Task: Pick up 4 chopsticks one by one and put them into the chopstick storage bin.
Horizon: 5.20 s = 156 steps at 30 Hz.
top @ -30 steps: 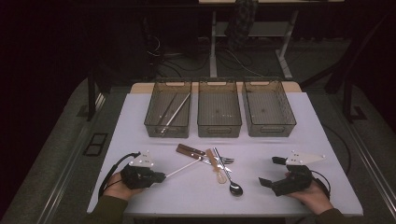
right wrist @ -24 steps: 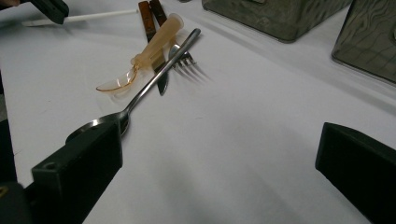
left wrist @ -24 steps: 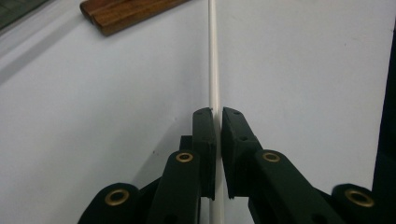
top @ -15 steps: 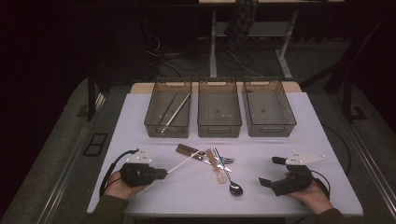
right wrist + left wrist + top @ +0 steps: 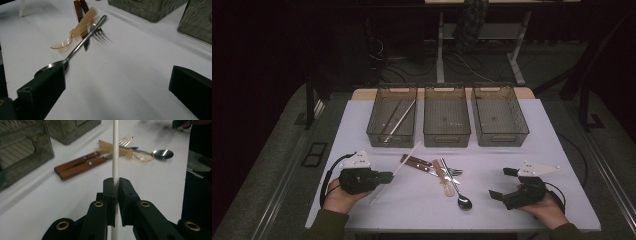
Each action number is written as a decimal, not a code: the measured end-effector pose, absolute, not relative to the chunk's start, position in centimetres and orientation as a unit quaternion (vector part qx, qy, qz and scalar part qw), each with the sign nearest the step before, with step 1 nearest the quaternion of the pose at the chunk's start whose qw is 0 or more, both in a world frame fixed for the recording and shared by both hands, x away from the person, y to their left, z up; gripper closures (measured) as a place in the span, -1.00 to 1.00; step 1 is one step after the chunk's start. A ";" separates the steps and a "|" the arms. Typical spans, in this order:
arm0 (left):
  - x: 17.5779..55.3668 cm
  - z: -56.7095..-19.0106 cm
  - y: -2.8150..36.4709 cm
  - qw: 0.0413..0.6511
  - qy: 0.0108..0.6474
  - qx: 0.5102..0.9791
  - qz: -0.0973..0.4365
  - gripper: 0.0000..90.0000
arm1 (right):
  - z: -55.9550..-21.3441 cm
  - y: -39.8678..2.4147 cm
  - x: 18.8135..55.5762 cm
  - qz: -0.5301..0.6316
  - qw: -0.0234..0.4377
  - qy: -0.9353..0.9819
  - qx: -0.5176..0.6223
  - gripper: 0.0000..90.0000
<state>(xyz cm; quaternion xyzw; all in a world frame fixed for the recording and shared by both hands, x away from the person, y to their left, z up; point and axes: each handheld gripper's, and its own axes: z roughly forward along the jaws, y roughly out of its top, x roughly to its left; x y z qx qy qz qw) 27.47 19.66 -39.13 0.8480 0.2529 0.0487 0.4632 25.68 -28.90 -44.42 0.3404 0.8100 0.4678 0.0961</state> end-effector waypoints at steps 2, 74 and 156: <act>27.5 -38.8 19.5 0.472 0.251 0.844 0.051 0.87 | -44.4 -28.9 25.7 0.468 0.096 0.810 0.340 -0.99; 45.0 -32.9 19.0 0.482 0.382 0.765 0.192 0.87 | -44.6 -29.1 26.0 0.473 0.088 0.804 0.351 -0.99; 32.3 -39.8 15.6 0.489 0.304 0.811 0.105 -0.51 | -44.4 -29.0 25.5 0.472 0.093 0.806 0.345 -0.99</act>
